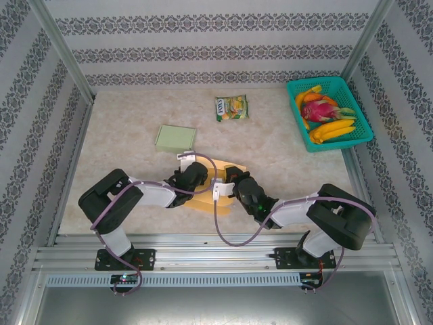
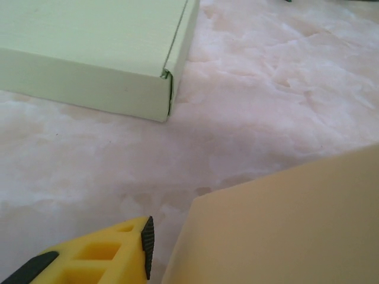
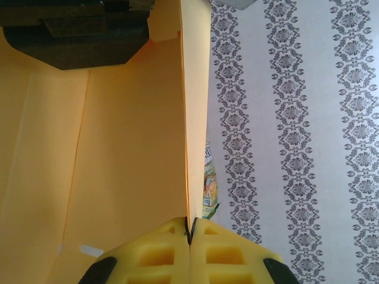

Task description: Fold the paper box

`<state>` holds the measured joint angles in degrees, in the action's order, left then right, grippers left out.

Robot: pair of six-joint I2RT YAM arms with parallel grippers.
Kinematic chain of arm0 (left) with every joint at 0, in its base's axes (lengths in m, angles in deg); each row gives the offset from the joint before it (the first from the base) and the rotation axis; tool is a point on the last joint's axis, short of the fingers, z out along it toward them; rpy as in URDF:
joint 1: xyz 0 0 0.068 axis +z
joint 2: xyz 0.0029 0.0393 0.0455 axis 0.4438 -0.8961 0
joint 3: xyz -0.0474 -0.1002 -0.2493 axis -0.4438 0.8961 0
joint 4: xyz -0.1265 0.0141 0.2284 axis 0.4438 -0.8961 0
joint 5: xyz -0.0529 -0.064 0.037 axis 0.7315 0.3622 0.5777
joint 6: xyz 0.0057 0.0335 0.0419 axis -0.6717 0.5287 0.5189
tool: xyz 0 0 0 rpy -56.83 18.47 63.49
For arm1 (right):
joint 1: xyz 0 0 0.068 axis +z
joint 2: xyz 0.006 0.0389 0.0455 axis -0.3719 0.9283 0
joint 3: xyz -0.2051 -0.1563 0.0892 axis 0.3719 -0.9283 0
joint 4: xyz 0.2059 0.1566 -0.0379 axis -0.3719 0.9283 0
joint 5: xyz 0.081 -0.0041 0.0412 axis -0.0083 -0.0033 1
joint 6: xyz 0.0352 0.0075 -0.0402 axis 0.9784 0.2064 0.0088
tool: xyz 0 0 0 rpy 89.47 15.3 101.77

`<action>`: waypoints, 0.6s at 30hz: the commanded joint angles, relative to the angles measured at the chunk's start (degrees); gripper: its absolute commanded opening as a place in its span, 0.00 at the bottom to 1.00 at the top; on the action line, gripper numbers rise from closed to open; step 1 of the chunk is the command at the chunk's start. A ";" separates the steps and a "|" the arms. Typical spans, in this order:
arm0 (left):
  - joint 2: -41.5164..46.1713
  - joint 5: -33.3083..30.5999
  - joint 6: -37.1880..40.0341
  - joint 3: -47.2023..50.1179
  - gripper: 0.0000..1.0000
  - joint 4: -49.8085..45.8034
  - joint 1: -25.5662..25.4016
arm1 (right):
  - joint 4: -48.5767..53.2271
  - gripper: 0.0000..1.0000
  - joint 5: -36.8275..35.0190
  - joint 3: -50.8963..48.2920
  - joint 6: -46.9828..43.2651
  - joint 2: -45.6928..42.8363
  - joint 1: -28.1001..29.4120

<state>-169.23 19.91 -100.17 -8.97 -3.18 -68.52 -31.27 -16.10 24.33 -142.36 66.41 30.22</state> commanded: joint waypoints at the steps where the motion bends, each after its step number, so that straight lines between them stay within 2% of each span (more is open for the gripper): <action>1: -0.43 -17.41 -6.76 1.82 0.34 -16.58 6.99 | 5.41 0.00 -10.60 -2.34 2.79 0.39 -2.46; 5: 0.39 -16.30 -7.83 2.02 0.31 -17.40 7.41 | 6.46 0.00 -11.56 -2.35 4.13 0.25 -3.09; 13: 0.10 -15.69 -8.22 1.51 0.32 -19.95 8.77 | 8.82 0.00 -12.63 -0.45 5.78 -0.11 -4.06; 15: 0.27 -15.49 -8.13 1.54 0.26 -20.43 8.72 | 8.86 0.00 -13.15 -0.18 5.77 0.32 -4.06; 18: 0.53 -15.36 -7.83 1.52 0.12 -20.82 8.77 | 8.84 0.00 -13.29 -0.14 5.98 0.49 -4.06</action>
<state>-168.12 20.42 -103.23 -10.55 -10.61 -67.82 -28.00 -14.59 27.11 -138.84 67.08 29.89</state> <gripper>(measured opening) 0.151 0.038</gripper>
